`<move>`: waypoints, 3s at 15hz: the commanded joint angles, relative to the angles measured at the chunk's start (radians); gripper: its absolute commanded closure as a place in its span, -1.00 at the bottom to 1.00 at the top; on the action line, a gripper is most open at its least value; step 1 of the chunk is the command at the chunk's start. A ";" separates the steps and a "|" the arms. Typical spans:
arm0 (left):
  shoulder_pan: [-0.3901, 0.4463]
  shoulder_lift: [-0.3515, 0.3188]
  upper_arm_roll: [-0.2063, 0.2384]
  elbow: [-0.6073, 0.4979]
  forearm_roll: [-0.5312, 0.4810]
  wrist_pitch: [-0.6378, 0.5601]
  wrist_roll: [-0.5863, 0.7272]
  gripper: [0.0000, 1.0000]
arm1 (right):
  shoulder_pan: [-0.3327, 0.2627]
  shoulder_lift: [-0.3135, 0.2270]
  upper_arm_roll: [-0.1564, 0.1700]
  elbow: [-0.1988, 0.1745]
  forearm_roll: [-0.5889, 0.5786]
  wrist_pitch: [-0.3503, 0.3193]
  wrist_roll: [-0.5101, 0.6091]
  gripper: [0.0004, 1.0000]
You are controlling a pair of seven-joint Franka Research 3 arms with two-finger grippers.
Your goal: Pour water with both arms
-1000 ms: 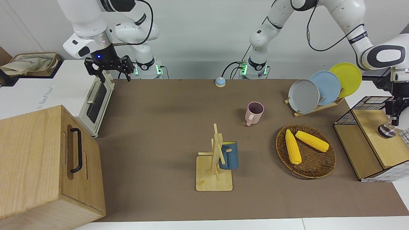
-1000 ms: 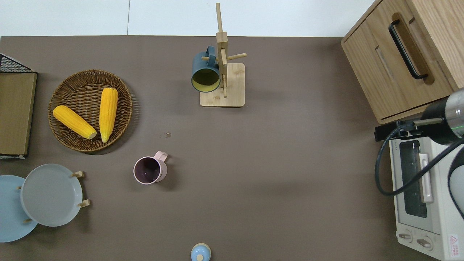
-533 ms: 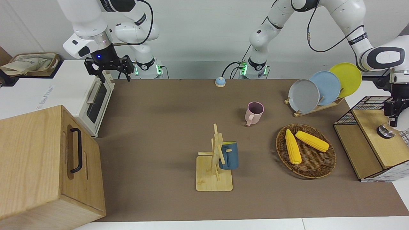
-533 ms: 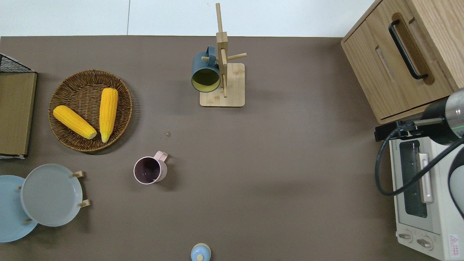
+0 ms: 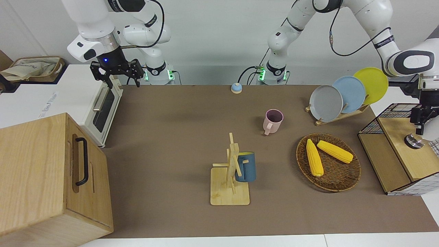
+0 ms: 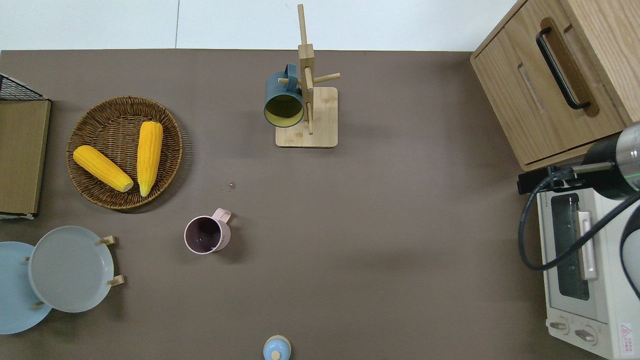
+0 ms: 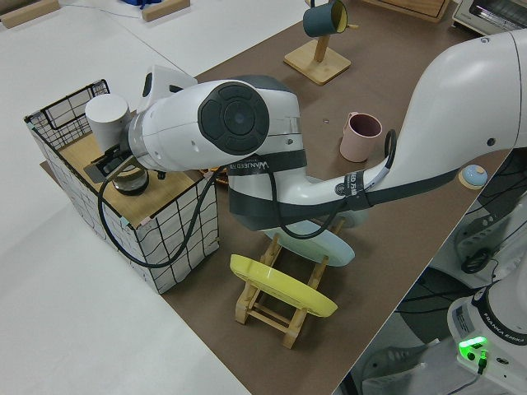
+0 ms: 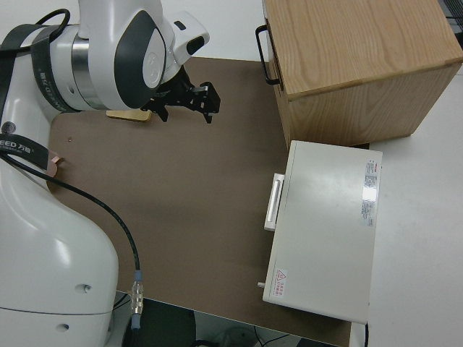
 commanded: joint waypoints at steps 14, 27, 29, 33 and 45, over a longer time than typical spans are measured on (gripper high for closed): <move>0.006 -0.071 0.017 0.160 0.595 -0.525 -0.391 -1.00 | -0.001 -0.007 -0.002 0.002 0.014 -0.001 -0.017 -0.98; -0.158 -0.195 0.001 0.152 0.694 -0.878 -0.615 -1.00 | -0.001 -0.007 -0.002 0.002 0.014 -0.002 -0.017 -0.98; -0.206 -0.195 0.001 0.152 0.722 -0.909 -0.618 -1.00 | -0.001 -0.007 -0.002 0.002 0.014 -0.001 -0.017 -0.98; -0.275 -0.195 0.000 0.153 0.727 -0.932 -0.669 -1.00 | -0.001 -0.007 -0.002 0.002 0.014 -0.001 -0.017 -0.98; -0.620 -0.202 0.026 0.160 0.737 -0.996 -0.997 -1.00 | -0.001 -0.007 -0.002 0.002 0.014 -0.001 -0.017 -0.99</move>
